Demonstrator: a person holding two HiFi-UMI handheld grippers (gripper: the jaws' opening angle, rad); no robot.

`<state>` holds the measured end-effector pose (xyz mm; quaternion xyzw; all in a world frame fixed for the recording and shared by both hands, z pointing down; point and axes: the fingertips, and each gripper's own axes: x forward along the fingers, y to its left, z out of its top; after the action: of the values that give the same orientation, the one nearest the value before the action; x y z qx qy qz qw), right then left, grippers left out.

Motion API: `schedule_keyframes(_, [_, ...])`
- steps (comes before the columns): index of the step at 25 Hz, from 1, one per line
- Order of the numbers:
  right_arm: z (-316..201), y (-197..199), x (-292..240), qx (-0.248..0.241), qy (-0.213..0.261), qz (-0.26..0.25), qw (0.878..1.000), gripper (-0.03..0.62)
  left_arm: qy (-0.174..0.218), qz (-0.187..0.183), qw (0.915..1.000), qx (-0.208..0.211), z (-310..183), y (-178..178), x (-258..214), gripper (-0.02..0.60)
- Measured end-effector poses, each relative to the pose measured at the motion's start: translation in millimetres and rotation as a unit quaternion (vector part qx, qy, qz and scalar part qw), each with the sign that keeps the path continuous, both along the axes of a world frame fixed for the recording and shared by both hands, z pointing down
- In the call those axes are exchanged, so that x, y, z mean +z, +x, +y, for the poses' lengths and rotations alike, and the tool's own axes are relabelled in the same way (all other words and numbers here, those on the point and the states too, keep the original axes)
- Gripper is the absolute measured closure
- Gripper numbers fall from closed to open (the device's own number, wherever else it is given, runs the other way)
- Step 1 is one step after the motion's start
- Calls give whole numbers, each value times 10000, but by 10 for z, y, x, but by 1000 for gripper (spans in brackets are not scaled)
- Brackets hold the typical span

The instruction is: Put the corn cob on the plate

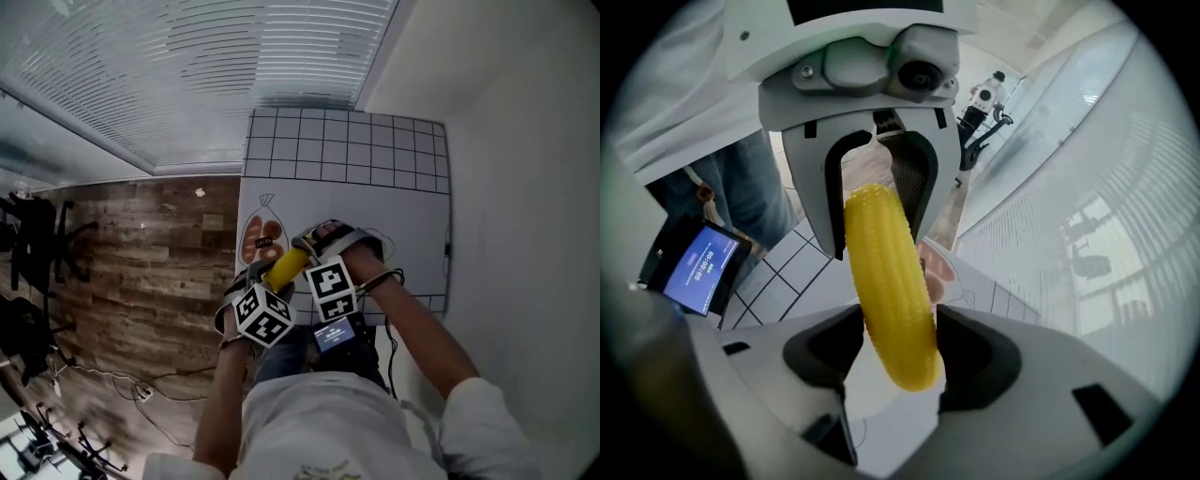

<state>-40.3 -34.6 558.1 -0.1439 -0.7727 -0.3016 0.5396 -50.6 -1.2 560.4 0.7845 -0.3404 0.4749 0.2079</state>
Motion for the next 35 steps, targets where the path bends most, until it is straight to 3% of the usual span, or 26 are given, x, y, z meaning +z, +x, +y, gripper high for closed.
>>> schedule_keyframes(6, [-59,379,-16,811,6,-89,9967,344,-11,-71,9969,789,-81,321,1,330])
schedule_keyframes(16, [-59,834,27,1847,-6,-175,9826,350,-62,-225,9799,1981,-136,693,59,330])
schedule_keyframes(35, [0,977,330,2212,-312,-306,9743,366,-233,-645,9586,2764,-154,758,311,330])
